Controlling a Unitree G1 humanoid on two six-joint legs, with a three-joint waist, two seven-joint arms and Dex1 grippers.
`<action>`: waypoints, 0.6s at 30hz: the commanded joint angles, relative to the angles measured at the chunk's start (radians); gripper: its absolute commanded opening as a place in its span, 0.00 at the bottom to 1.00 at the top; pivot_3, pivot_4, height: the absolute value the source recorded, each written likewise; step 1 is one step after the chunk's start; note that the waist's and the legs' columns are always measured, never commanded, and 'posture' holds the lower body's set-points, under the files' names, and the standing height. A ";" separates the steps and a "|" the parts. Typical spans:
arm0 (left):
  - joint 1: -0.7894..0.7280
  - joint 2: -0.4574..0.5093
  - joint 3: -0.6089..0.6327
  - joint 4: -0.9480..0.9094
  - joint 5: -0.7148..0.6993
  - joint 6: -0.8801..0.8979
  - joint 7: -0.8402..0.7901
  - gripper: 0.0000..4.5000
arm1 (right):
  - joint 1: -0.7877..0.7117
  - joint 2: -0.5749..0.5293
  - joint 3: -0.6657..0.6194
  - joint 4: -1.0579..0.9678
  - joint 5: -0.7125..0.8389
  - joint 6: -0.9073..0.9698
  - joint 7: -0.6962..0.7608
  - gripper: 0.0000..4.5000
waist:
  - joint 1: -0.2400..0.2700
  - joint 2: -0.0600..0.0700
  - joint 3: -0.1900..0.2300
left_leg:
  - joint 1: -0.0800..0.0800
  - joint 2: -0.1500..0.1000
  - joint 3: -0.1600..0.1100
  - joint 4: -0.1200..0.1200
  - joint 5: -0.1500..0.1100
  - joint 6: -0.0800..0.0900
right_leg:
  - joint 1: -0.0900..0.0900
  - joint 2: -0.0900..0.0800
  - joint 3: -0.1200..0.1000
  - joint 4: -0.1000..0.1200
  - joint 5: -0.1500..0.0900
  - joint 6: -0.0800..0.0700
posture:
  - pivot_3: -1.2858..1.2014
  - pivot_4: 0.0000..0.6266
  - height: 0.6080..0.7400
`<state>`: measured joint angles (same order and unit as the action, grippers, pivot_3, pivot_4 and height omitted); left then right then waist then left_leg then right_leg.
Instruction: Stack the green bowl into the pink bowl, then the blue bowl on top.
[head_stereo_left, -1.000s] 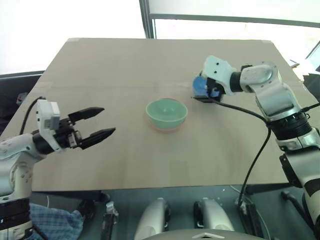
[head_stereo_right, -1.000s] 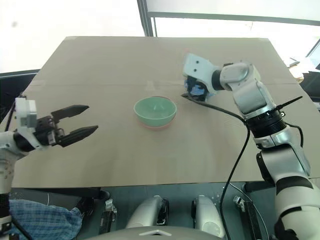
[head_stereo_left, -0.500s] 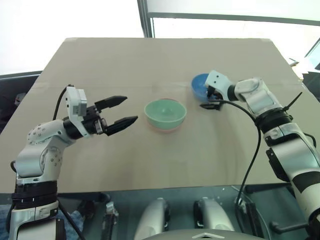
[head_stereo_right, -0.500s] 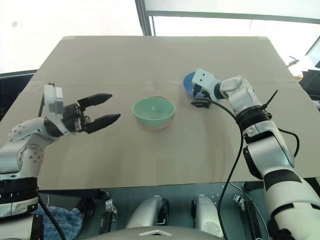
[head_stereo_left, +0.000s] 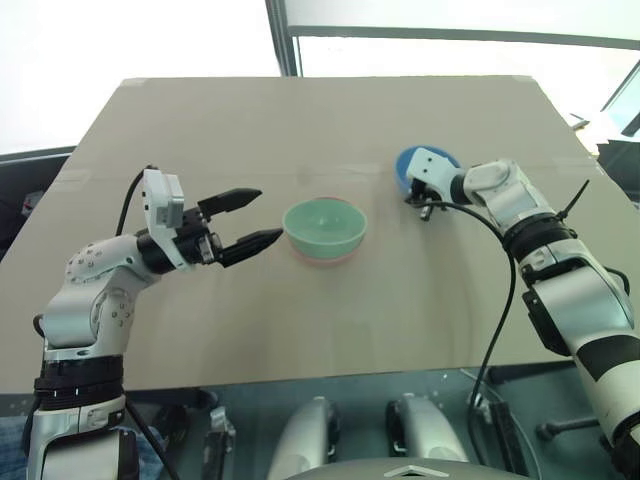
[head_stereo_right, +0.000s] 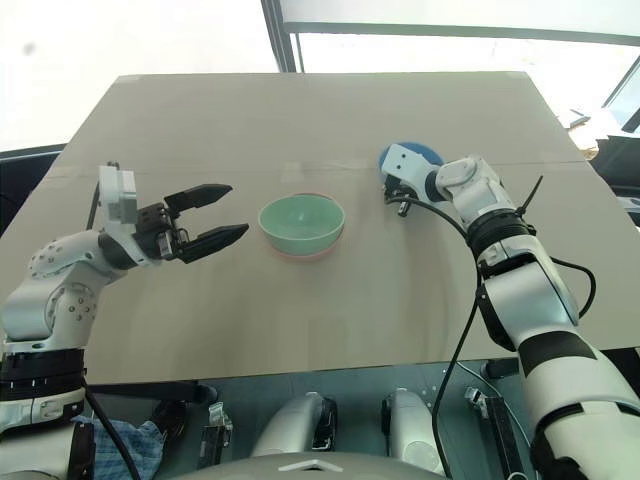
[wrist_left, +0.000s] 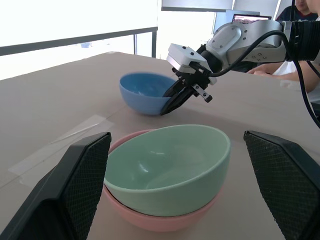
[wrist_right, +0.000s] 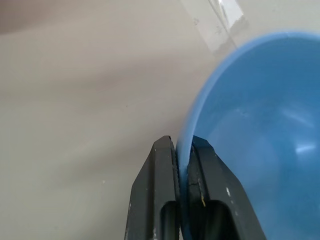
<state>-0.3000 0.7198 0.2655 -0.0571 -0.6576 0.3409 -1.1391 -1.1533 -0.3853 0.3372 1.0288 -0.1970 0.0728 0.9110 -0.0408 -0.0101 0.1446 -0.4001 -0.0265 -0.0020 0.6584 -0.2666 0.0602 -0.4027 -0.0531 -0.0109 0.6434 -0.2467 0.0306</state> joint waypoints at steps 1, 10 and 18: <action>-0.019 0.011 0.023 -0.002 0.000 -0.019 0.001 1.00 | -0.031 -0.002 -0.027 -0.009 -0.001 -0.015 -0.002 0.01 | 0.001 0.000 0.000 | 0.000 0.000 0.000 0.000 0.000 0.000 | 0.000 0.000 0.000 0.000 0.000 0.000 | 0.52 0.24 1.00; 0.004 0.030 0.046 0.006 0.005 -0.026 -0.006 1.00 | -0.028 -0.013 -0.034 -0.204 0.021 0.047 0.060 0.01 | -0.002 0.001 0.001 | 0.000 0.000 0.000 0.000 0.000 0.000 | 0.000 0.000 0.000 0.000 0.000 0.000 | 0.52 0.24 1.00; 0.089 0.094 0.094 0.021 0.009 -0.034 -0.052 1.00 | 0.056 -0.019 -0.007 -0.772 0.088 0.326 0.199 0.01 | 0.005 0.000 0.000 | 0.000 0.001 0.000 -0.005 0.001 -0.001 | -0.002 0.000 0.000 0.000 0.000 0.000 | 0.52 0.24 1.00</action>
<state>-0.2161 0.7918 0.3157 -0.0307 -0.6499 0.3218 -1.1762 -1.1052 -0.3993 0.3368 0.3683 -0.1364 0.3445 1.0856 -0.0359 -0.0098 0.1448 -0.4004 -0.0260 -0.0024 0.6535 -0.2661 0.0593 -0.4047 -0.0531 -0.0108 0.6428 -0.2467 0.0305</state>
